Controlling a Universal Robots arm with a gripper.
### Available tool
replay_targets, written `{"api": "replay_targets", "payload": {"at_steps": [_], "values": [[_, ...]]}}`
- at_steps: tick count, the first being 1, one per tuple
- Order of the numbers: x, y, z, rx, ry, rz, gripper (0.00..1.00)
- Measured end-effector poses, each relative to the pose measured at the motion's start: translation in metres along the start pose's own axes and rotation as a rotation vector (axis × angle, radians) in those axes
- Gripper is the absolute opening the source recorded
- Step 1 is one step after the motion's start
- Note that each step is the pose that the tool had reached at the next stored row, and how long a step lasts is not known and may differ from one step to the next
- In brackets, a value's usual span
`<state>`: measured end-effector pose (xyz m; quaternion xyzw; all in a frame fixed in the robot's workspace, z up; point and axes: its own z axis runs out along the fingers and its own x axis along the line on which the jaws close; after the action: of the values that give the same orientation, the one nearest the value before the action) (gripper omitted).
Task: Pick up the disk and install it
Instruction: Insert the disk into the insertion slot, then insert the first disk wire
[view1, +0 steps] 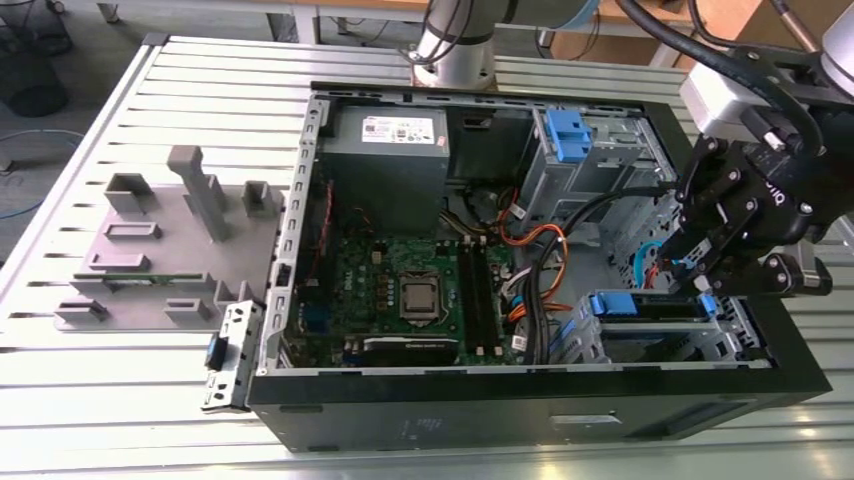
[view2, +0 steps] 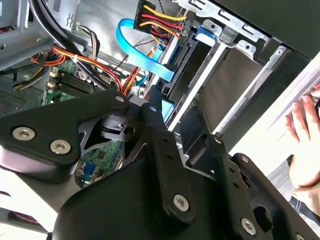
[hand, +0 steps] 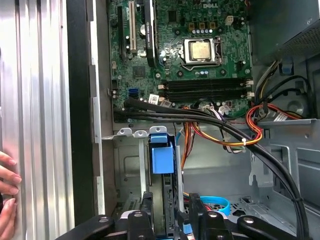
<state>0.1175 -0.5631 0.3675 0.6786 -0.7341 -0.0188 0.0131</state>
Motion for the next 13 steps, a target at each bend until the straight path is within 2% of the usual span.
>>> {"api": "replay_targets", "payload": {"at_steps": [5, 7, 13], "values": [[0.0000, 0.0005, -0.0033, 0.0021, -0.0002, 0.000, 0.42], [0.0001, 0.0010, -0.0034, 0.0048, -0.0007, 0.000, 0.42], [0.0001, 0.0010, -0.0036, 0.0059, -0.0005, 0.000, 0.42]]}}
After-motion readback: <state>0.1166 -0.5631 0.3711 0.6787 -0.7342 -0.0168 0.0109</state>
